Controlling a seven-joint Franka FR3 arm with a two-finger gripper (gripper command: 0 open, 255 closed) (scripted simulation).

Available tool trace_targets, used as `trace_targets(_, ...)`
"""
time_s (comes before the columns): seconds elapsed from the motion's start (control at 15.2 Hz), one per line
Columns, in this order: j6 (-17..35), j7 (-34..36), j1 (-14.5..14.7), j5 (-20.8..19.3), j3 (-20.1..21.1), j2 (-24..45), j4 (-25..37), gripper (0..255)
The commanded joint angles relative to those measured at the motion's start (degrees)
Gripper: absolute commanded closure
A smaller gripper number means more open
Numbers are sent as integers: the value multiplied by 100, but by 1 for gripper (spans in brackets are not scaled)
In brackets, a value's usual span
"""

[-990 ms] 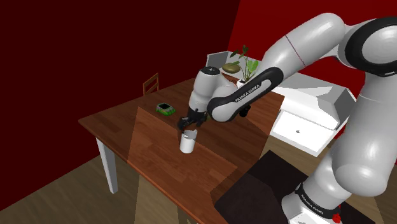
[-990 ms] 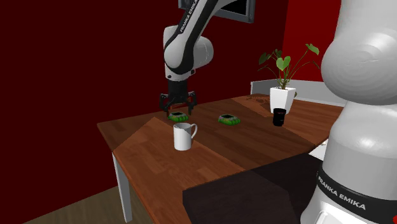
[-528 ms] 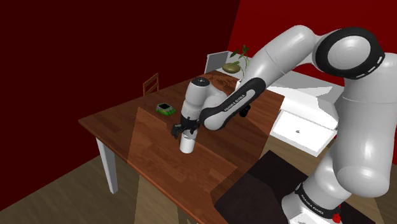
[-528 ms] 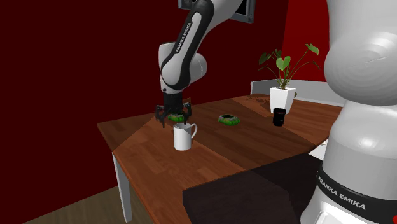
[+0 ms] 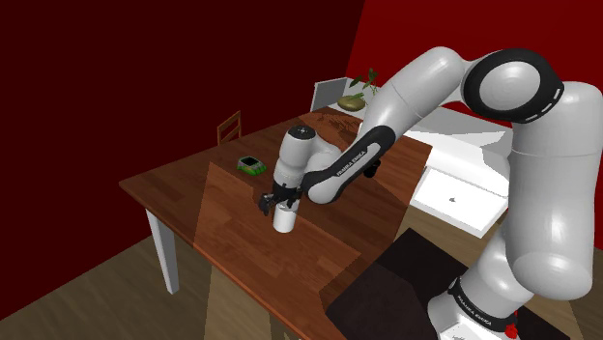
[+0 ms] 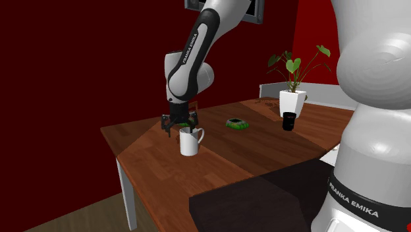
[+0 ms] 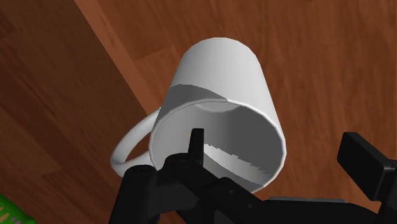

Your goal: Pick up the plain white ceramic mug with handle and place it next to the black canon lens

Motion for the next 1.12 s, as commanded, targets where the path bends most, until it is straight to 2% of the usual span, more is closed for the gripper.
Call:
trace_targets(0.0,2,1,1,-1,-1,3,2,0)
trace_targets(0.13,1,1,1,-1,-1,2,1,0)
trace_targets(0.2,1,1,1,-1,-1,2,1,255)
trace_targets(0.79,2,1,1,-1,-1,3,2,255)
trace_targets(1.06,-219,-148,-92,159,126,-267,-44,255)
